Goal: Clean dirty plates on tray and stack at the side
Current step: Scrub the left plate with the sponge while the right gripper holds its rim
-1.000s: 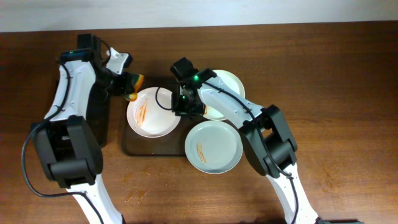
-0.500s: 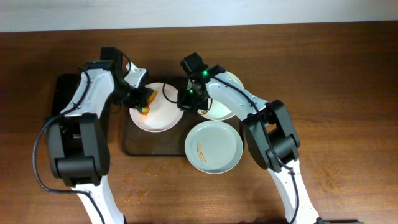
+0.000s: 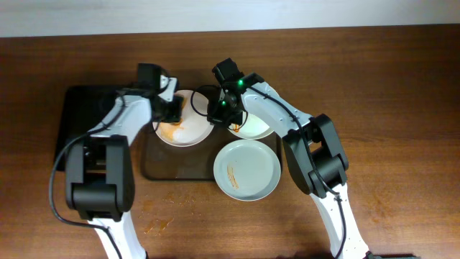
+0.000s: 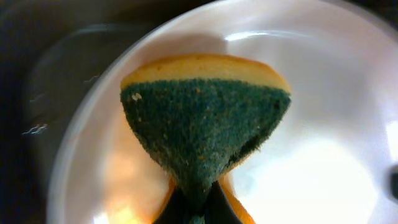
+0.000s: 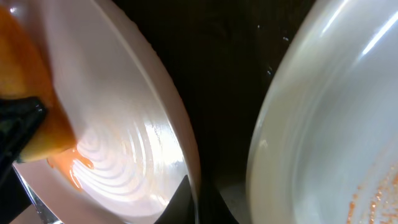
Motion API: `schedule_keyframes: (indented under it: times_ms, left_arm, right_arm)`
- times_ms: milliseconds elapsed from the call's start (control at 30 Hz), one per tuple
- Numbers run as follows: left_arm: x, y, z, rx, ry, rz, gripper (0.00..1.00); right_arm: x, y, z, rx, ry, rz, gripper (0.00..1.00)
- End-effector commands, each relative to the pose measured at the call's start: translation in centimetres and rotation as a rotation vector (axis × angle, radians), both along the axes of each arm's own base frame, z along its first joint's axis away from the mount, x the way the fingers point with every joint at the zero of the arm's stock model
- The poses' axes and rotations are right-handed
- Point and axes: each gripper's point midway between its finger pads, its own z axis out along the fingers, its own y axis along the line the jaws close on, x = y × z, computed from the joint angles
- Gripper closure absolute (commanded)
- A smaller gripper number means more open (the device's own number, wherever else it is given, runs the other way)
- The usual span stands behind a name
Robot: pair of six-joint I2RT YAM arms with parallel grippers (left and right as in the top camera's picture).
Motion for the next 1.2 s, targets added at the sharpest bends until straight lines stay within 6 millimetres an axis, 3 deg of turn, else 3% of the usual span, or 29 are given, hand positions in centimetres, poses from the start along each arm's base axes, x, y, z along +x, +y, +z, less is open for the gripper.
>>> schedule_keyframes:
  times_ms: [0,100,200,233,333,433,533,567,700,767,800,900,967,1000,1100,1167]
  left_arm:
    - [1.1,0.6,-1.1,0.144,-0.045,0.085,0.99]
    - [1.8,1.7,-1.7,0.226,-0.077,0.165,0.99]
    - [-1.0,3.3,-2.8,0.303,0.041,0.198,0.99]
    - [-2.9,3.9,-3.1,0.337,0.124,0.192,0.99]
    - [-5.8,4.2,-2.5,0.345,0.272,0.171,0.99]
    - [-7.0,2.2,0.1,0.249,0.378,0.099,0.99]
    - [-7.3,-1.1,0.9,0.068,0.399,-0.041,0.99]
    - [-7.1,-2.5,0.9,-0.008,0.392,-0.091,0.99]
    - [-4.2,-2.8,-1.5,-0.014,0.309,-0.087,0.99]
    - [-2.7,-1.2,-3.0,0.070,0.275,0.014,0.99]
    - [-1.6,1.2,-3.3,0.184,0.235,0.134,0.99]
    - [-0.8,7.1,-1.9,0.474,0.143,0.383,0.99]
    - [-0.6,9.2,-0.8,0.594,0.096,0.447,0.99]
    - [-0.6,9.3,-0.7,0.604,0.096,0.435,0.99]
    - [-2.0,5.8,-2.5,0.454,0.222,0.170,0.99]
    - [-3.5,2.3,-3.3,0.277,0.299,0.008,0.99]
  right_arm:
    - [-0.6,0.1,-1.0,-0.012,0.016,0.024,0.96]
    - [-0.7,0.1,-1.0,-0.013,0.016,0.026,0.96]
    - [-0.7,0.1,-1.0,-0.014,0.016,0.032,0.96]
    - [-0.7,0.1,-1.0,-0.014,0.016,0.032,0.96]
    - [-0.8,0.1,-1.0,-0.014,0.017,0.033,0.96]
    - [-0.9,0.2,-1.0,-0.010,0.022,0.035,0.96]
    - [-1.0,0.1,-1.0,-0.013,0.026,0.039,0.96]
    - [-1.1,0.1,-1.0,-0.013,0.027,0.039,0.96]
    - [-1.1,0.1,-1.0,-0.013,0.027,0.042,0.96]
    - [-1.1,0.1,-1.0,-0.015,0.029,0.042,0.96]
    - [-1.1,0.1,-1.0,-0.015,0.029,0.042,0.96]
    - [-1.1,0.1,-1.0,-0.015,0.028,0.042,0.96]
    - [-1.1,0.1,-1.0,-0.015,0.028,0.042,0.96]
    - [-1.1,0.1,-1.0,-0.015,0.028,0.042,0.96]
    - [-1.1,0.1,-1.0,-0.015,0.027,0.046,0.96]
    - [-1.1,0.1,-1.0,-0.016,0.027,0.046,0.96]
